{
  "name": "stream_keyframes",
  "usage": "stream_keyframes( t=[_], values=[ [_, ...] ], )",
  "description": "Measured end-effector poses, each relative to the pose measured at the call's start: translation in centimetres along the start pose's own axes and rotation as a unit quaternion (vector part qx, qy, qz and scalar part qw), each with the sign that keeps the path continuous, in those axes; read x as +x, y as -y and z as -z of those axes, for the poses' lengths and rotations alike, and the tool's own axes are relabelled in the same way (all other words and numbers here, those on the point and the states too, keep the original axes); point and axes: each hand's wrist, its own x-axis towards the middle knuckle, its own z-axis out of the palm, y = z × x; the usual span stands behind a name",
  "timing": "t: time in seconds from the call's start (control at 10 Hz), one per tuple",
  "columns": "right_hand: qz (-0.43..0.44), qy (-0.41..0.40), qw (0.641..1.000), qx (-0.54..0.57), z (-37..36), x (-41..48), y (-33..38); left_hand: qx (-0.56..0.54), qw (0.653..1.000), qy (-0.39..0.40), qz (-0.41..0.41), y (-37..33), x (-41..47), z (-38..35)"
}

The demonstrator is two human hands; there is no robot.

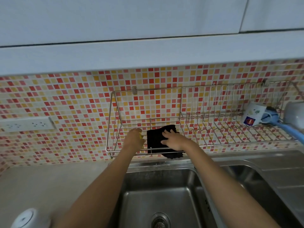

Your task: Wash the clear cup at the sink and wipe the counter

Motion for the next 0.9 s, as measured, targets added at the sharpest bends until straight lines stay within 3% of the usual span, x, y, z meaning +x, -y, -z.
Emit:
stream_keyframes(
  t=[0.1, 0.2, 0.3, 0.5, 0.9],
  values=[
    [-0.005, -0.058, 0.998, 0.007, -0.4, -0.9, 0.2, 0.018, 0.999, 0.002, -0.051, -0.1, -0.7, 0.5],
    [0.016, -0.208, 0.977, -0.034, -1.1, -2.1, 0.3, 0.056, 0.995, -0.019, -0.084, 0.5, -2.7, 0.7],
    [0.040, -0.296, 0.949, -0.099, -2.8, -2.9, 0.4, 0.175, 0.978, -0.042, -0.107, 1.9, -5.4, 0.1],
    [-0.035, -0.310, 0.936, -0.163, -5.4, -5.2, 0.9, 0.206, 0.969, -0.042, -0.133, 4.6, -9.6, 0.1],
    [-0.048, -0.240, 0.968, -0.048, -9.4, -13.7, 3.5, 0.148, 0.984, 0.017, -0.099, 7.1, -17.9, 1.4]
  ],
)
